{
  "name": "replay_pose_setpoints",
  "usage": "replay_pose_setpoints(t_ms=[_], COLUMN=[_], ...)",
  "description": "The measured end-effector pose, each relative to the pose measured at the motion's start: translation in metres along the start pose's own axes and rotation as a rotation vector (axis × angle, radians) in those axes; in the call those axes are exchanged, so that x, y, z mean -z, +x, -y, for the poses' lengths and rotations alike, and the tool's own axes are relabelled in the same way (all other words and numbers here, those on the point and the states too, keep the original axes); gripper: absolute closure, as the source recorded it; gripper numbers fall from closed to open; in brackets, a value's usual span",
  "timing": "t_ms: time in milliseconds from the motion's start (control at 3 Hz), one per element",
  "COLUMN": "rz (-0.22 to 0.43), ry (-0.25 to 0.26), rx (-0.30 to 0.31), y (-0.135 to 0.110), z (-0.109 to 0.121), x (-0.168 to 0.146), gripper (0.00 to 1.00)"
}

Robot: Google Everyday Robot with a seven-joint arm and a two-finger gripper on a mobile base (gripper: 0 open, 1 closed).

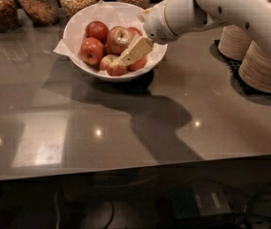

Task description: Pick apple from white bowl

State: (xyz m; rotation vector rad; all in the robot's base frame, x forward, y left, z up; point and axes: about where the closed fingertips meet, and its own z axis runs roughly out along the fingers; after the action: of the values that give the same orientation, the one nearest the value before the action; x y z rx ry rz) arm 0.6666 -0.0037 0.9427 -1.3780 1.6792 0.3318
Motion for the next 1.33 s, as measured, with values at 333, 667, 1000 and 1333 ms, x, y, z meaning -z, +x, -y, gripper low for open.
replay_pose_setpoints(t_ms=[333, 667, 1000, 1333], rz=[0.028, 0.036, 0.046, 0.052], ry=[-0.009, -0.011, -0.018, -0.026], rx=[-0.001, 0.000, -0.001, -0.006], y=[0.000, -0.001, -0.001, 0.000], z=[0.006, 0.008, 0.009, 0.010], x=[-0.021, -0.027, -0.041, -0.051], gripper=[0.12, 0.12, 0.17, 0.21])
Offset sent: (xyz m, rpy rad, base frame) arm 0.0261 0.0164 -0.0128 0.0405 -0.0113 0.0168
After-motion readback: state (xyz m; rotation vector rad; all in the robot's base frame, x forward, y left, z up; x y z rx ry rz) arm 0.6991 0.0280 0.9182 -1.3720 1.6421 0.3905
